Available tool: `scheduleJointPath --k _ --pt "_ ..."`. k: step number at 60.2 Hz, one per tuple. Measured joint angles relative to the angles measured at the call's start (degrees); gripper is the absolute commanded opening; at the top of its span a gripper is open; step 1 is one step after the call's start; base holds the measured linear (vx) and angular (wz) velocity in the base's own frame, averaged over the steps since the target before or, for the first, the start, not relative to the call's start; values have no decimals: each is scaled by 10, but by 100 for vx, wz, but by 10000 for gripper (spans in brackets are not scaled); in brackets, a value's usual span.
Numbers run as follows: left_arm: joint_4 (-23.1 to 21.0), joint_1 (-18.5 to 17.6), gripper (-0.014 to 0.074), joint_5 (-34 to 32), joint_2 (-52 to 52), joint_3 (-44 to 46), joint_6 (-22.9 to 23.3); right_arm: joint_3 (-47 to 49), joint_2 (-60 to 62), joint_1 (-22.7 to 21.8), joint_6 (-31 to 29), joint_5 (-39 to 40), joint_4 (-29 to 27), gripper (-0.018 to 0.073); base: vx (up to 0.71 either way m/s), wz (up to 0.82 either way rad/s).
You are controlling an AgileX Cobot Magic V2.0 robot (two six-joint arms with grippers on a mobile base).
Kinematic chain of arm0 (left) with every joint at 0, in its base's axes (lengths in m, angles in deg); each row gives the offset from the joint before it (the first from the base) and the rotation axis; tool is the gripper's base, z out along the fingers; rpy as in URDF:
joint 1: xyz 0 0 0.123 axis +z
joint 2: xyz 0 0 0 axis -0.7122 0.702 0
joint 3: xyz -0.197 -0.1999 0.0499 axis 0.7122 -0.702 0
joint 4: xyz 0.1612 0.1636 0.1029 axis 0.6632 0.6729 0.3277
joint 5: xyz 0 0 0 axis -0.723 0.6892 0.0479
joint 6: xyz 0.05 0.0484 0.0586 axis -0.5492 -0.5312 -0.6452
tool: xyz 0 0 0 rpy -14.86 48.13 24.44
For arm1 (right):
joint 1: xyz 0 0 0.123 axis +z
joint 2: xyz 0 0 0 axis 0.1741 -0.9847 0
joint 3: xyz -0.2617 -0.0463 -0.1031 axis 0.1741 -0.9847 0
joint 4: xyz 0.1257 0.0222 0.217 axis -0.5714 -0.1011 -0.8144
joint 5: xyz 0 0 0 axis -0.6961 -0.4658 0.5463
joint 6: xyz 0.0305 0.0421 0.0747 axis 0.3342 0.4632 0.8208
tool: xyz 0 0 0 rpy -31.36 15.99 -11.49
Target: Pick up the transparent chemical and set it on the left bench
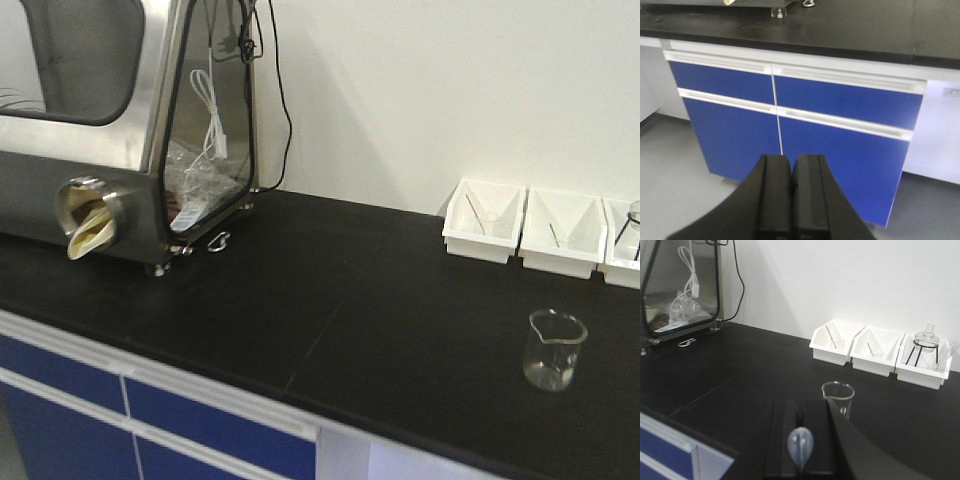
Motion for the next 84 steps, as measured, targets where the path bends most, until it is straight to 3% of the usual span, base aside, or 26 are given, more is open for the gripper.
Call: scheduleJointPath --k 46,84 --pt "0 0 -4 0 0 0 0 0 0 0 0 1 0 -4 38 -42" --pt "0 0 -4 0 0 0 0 0 0 0 0 1 0 -4 7 -15"
